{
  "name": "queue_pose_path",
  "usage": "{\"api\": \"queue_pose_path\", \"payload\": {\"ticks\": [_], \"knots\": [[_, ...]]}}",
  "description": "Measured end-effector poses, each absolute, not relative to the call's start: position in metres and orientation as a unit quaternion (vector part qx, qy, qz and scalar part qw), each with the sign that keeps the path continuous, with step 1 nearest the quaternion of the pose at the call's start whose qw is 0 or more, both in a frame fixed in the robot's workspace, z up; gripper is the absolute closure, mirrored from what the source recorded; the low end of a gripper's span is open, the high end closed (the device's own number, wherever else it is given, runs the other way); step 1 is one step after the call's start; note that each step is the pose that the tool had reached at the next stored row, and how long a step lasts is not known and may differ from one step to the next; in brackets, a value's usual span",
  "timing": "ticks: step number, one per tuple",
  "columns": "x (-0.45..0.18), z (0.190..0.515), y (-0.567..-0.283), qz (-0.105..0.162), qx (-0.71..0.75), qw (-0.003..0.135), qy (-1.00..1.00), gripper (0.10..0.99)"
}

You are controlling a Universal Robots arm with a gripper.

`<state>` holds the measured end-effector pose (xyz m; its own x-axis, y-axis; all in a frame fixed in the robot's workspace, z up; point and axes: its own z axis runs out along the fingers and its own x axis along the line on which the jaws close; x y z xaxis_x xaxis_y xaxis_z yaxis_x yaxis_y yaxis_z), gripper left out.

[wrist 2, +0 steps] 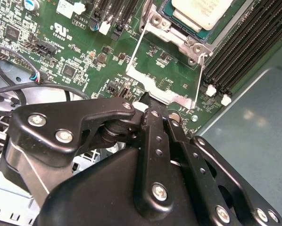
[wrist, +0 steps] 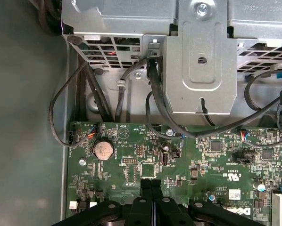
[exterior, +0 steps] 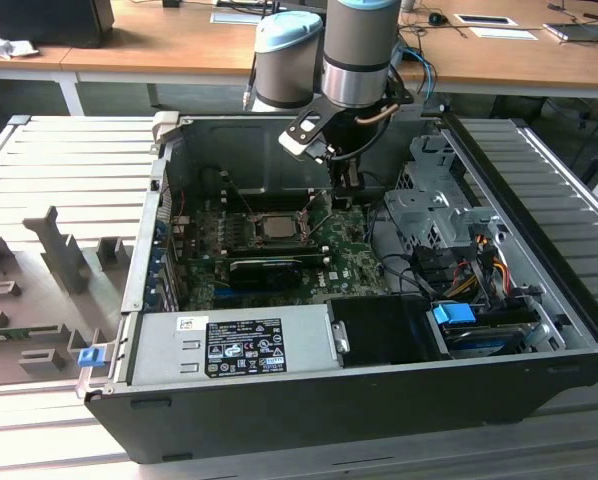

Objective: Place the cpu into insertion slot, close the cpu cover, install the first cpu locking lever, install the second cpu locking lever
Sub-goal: 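Close the cpu cover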

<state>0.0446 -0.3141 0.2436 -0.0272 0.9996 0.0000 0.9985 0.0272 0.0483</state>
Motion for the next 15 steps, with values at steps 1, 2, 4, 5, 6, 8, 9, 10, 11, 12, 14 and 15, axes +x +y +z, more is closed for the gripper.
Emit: {"api": "queue_pose_path", "payload": {"ticks": [1,2,4,5,6,8,9,10,11,12,14,15], "knots": [[0.0446,0.2435,-0.3141,0.017,0.697,0.017,0.717,0.980],[0.0445,0.2435,-0.3140,0.017,0.697,0.017,0.717,0.980],[0.0443,0.2433,-0.3141,0.017,0.697,0.017,0.716,0.980],[0.0441,0.2432,-0.3141,0.017,0.697,0.017,0.716,0.980],[0.0439,0.2432,-0.3141,0.017,0.697,0.017,0.716,0.980],[0.0438,0.2430,-0.3141,0.017,0.697,0.017,0.716,0.980],[0.0436,0.2430,-0.3141,0.017,0.697,0.017,0.716,0.980],[0.0431,0.2429,-0.3141,0.017,0.697,0.017,0.716,0.980],[0.0428,0.2429,-0.3141,0.017,0.697,0.017,0.716,0.980],[0.0425,0.2429,-0.3141,0.017,0.697,0.017,0.716,0.980],[0.0422,0.2429,-0.3140,0.017,0.697,0.017,0.716,0.980],[0.0418,0.2429,-0.3141,0.017,0.697,0.017,0.716,0.980]]}}
